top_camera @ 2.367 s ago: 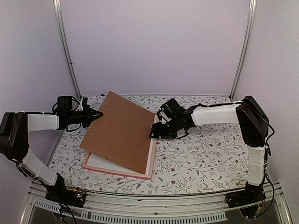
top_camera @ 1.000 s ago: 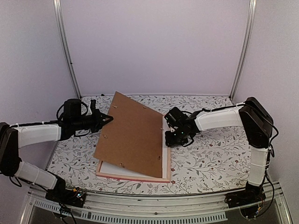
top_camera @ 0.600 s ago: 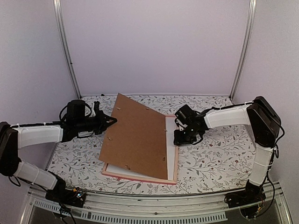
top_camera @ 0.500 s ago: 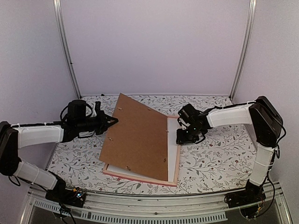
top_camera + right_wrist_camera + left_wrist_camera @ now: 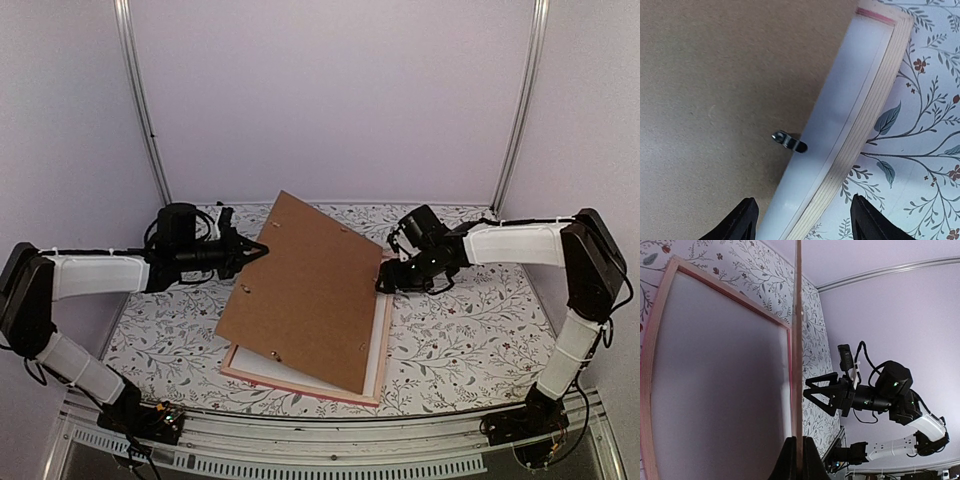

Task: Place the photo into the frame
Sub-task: Move the frame body to the center of the board, then adjust the fastener on the backboard.

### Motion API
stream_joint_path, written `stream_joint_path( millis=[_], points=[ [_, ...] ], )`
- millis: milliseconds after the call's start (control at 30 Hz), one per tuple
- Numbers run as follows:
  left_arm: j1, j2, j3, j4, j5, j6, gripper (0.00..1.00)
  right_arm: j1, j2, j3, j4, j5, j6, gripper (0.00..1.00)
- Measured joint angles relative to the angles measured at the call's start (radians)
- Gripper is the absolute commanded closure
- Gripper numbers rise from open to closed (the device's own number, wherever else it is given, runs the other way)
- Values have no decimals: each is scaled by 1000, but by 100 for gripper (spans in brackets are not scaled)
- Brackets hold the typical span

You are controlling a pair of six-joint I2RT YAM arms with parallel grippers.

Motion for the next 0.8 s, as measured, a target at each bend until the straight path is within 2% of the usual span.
stream_joint_path(
  millis=[300, 800],
  points=[
    [-5, 47, 66, 2, 87, 16, 100, -8, -116, -6, 47, -55, -80, 16],
    [-5, 114, 66, 1, 104, 26, 100, -8, -49, -6, 98, -155, -209, 16]
  ],
)
